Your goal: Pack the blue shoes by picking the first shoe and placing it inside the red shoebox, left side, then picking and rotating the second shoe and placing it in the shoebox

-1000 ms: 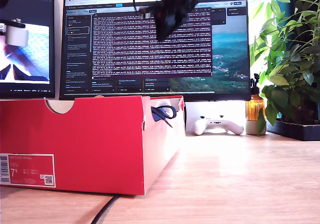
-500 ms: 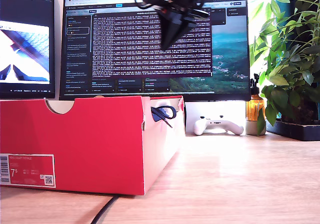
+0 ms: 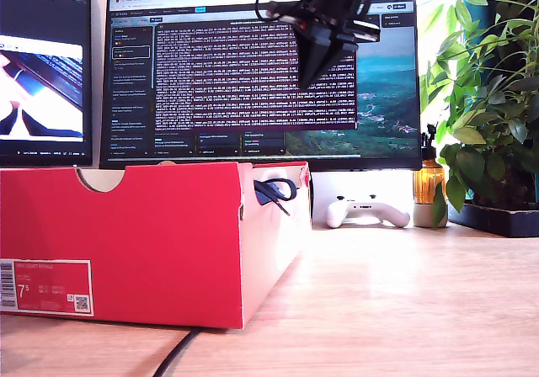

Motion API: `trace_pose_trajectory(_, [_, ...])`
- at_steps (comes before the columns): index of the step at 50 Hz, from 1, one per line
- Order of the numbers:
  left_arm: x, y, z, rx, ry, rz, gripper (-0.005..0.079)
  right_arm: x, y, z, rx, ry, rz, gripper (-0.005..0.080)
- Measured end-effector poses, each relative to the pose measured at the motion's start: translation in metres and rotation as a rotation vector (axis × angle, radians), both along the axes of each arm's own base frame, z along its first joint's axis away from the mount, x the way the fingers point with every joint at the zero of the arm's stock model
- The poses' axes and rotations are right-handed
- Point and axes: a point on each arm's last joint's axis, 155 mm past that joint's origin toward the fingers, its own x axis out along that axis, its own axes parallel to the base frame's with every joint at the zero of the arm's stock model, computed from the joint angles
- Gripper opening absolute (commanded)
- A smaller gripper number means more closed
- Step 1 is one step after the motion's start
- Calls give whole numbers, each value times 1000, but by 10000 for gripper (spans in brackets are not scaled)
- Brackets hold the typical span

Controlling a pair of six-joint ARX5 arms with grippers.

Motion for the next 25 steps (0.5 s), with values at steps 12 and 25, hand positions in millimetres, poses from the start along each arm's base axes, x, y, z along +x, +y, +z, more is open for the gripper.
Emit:
trace_pose_trajectory(12, [15, -7, 22, -44, -99, -3, -19, -13, -17, 42, 0, -76, -39, -10])
trace_pose_trajectory(25, [23, -16, 34, -83, -150, -28, -19, -20, -21, 54, 16, -107, -41, -10])
